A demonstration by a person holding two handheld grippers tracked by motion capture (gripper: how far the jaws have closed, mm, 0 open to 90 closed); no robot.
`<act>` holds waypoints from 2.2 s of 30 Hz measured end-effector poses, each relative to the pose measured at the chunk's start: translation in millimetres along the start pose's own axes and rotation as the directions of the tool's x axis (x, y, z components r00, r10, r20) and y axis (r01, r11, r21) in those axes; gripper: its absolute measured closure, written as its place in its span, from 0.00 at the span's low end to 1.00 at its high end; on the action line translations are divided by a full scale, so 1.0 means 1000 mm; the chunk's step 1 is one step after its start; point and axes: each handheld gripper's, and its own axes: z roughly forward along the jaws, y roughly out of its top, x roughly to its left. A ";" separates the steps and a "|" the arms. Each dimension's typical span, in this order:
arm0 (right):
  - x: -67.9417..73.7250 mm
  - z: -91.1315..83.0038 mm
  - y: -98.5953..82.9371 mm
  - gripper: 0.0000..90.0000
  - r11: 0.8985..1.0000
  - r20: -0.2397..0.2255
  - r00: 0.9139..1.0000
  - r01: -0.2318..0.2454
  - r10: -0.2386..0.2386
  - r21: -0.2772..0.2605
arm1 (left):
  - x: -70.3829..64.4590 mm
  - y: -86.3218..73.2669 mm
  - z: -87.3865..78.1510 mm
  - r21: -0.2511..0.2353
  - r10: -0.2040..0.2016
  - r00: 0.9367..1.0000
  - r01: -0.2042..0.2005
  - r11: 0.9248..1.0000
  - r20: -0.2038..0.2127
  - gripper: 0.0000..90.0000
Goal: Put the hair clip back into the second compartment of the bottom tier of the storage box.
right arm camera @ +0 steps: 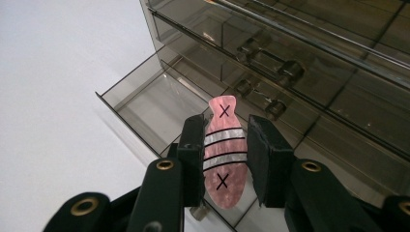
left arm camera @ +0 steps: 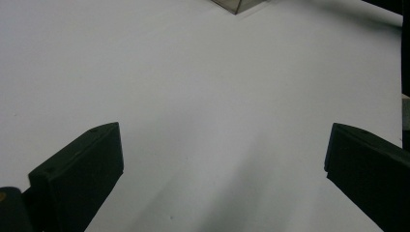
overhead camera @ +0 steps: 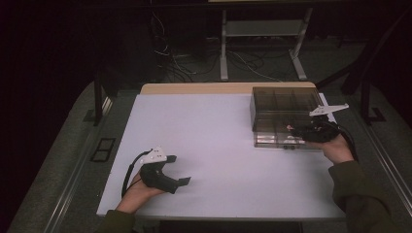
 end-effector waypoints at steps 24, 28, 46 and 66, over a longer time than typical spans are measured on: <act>0.003 0.022 0.006 0.75 0.999 -0.004 1.000 0.010 -0.010 0.031 | -0.001 -0.001 0.000 0.003 0.001 1.000 -0.001 1.000 0.000 0.00; 0.002 0.025 0.004 0.75 0.999 0.000 1.000 0.009 -0.009 0.042 | -0.001 -0.001 -0.001 0.003 -0.001 1.000 0.001 1.000 -0.002 0.00; 0.003 0.037 0.000 0.75 0.997 0.009 1.000 0.012 -0.012 0.083 | -0.002 -0.001 -0.001 0.008 0.007 1.000 -0.007 1.000 0.000 0.00; -0.001 0.047 -0.005 0.74 0.993 -0.002 1.000 -0.002 0.003 0.117 | -0.002 -0.001 -0.001 0.007 0.007 1.000 -0.007 1.000 0.000 0.00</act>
